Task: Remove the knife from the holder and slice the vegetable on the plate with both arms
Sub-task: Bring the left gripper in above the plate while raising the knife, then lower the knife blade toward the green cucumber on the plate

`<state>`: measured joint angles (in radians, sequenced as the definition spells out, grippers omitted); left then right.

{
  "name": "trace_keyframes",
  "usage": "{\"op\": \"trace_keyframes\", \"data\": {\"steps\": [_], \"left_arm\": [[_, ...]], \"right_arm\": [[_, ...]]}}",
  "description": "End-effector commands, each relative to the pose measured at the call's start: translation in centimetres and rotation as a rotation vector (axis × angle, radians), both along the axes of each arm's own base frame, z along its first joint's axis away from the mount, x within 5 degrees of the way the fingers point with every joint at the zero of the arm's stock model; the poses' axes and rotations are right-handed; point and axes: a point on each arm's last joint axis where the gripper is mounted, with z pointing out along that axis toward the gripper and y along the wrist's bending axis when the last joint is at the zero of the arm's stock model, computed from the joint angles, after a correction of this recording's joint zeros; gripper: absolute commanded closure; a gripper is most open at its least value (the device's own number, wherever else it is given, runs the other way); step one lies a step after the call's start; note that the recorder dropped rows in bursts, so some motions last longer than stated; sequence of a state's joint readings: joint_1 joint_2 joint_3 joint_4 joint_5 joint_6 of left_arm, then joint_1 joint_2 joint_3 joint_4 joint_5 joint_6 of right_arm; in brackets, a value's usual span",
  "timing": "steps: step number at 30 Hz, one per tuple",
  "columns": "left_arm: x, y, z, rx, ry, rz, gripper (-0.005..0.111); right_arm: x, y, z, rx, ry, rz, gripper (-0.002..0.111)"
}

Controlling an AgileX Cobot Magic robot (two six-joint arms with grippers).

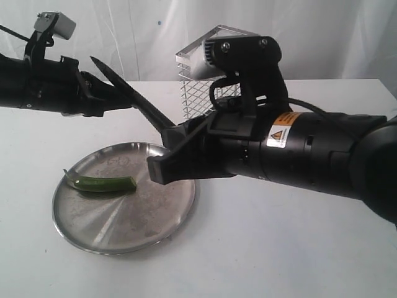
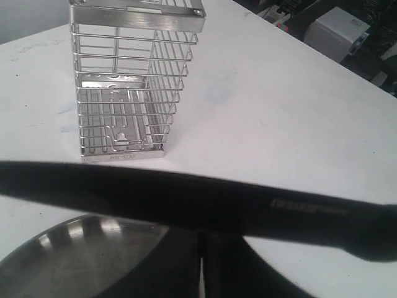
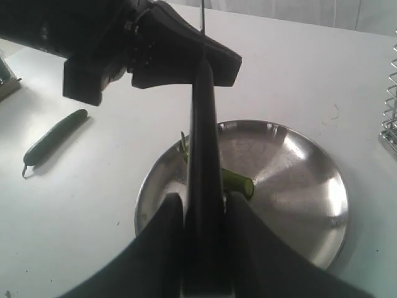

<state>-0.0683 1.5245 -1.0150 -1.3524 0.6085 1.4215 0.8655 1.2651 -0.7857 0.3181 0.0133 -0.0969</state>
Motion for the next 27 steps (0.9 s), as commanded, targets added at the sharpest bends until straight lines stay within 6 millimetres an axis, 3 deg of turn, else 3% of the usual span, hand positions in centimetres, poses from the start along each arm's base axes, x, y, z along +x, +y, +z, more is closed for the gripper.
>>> {"op": "trace_keyframes", "data": {"steps": [1, 6, 10, 20, 27], "left_arm": [[-0.1, 0.1, -0.5, 0.022, 0.021, 0.01, 0.107], [-0.5, 1.6, -3.1, 0.141, 0.11, 0.111, 0.107], [-0.7, 2.0, -4.1, 0.162, 0.128, 0.15, 0.107], [-0.8, 2.0, -4.1, 0.175, 0.126, 0.144, 0.107], [-0.7, 2.1, -4.2, 0.193, 0.12, 0.152, 0.107]], "right_arm": [[0.2, 0.2, -0.3, -0.017, -0.003, 0.005, 0.108], [1.2, 0.0, -0.8, 0.0, 0.022, -0.045, 0.108], [1.9, 0.4, -2.0, -0.03, 0.05, -0.056, 0.108], [3.5, 1.8, -5.4, -0.076, 0.076, -0.082, 0.108], [3.9, 2.0, -9.7, -0.133, 0.146, -0.117, 0.108]]}}
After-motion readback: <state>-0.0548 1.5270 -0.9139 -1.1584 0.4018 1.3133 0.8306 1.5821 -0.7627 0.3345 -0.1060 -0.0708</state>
